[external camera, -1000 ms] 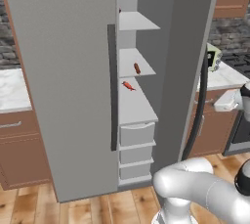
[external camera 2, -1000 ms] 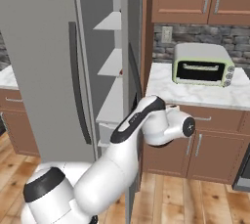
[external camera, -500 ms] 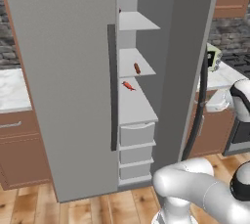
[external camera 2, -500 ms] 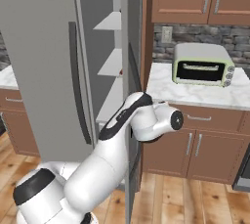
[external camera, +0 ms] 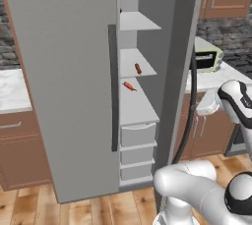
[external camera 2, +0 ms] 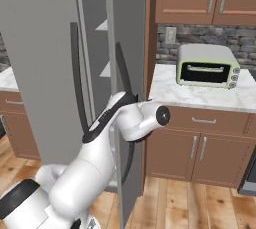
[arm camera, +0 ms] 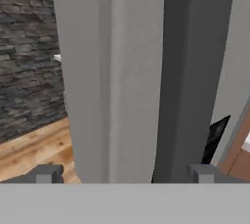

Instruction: Store the hot dog in the freezer for long-term storage. Close the freezer door after placing the cooked food.

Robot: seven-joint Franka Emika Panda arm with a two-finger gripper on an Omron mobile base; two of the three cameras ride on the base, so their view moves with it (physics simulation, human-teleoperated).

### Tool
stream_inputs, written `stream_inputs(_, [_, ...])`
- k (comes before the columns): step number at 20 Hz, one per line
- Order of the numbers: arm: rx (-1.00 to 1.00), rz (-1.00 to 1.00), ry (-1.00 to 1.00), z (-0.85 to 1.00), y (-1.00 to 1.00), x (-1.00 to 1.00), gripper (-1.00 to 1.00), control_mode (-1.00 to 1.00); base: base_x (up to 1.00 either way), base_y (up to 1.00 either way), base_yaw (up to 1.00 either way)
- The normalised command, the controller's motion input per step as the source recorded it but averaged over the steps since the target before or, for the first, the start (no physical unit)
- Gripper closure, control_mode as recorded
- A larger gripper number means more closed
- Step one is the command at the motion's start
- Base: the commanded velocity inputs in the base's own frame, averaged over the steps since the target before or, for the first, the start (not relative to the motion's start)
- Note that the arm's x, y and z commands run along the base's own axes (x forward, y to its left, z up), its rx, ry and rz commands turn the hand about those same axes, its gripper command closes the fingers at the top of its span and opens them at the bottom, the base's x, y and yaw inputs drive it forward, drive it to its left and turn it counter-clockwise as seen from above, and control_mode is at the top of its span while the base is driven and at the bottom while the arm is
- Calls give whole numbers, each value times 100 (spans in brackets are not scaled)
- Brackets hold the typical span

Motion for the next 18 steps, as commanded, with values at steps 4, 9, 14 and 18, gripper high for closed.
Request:
stream_inputs(4, [-10, 2, 0, 0, 57, -11, -100, -100, 0, 0, 0])
stream_inputs(9, [-5, 0, 2, 8, 55, 1, -100, -100, 0, 0, 0])
stream_inputs(14, [-2, 0, 10, 16, 52, 20, -100, -100, 0, 0, 0])
stream_inputs(18, [0, 0, 17, 23, 24, 49, -100, -100, 0, 0, 0])
